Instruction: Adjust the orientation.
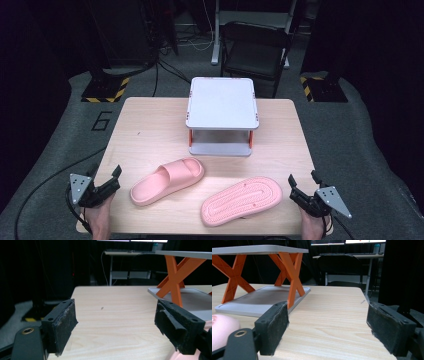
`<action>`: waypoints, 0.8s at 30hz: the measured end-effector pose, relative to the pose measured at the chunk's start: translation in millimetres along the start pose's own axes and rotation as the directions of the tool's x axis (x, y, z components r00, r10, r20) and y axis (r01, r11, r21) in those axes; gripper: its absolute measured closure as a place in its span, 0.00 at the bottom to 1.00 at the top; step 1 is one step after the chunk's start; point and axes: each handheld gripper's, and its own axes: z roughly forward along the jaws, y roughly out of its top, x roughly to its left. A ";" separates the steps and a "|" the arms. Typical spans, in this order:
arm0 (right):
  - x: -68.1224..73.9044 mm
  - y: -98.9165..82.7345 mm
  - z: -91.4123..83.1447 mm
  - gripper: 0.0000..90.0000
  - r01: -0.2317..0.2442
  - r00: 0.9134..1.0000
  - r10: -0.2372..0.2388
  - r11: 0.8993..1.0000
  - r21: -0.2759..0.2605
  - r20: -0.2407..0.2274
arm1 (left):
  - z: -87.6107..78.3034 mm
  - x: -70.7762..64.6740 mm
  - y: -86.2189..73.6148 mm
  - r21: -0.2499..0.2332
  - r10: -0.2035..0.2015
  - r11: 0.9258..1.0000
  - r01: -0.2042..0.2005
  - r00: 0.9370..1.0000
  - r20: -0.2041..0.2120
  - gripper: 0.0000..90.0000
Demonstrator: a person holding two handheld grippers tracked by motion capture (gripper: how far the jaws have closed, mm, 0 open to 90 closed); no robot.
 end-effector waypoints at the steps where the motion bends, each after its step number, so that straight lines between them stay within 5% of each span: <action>1: -0.7 -0.2 -0.3 0.19 -0.002 1.000 0.002 1.000 0.001 0.005 | 0.3 -0.8 -1.2 -0.009 0.001 1.000 -0.001 1.000 0.000 0.20; 15: -1.7 -0.5 0.1 0.19 -0.001 1.000 0.001 1.000 0.008 0.002 | 0.9 2.2 -4.6 -0.004 -0.049 0.999 0.049 0.998 0.048 0.23; 24: -2.0 0.1 -0.2 0.19 -0.009 1.000 0.009 1.000 0.006 0.003 | -1.0 1.8 -3.8 0.012 -0.037 0.999 0.037 0.996 0.083 0.28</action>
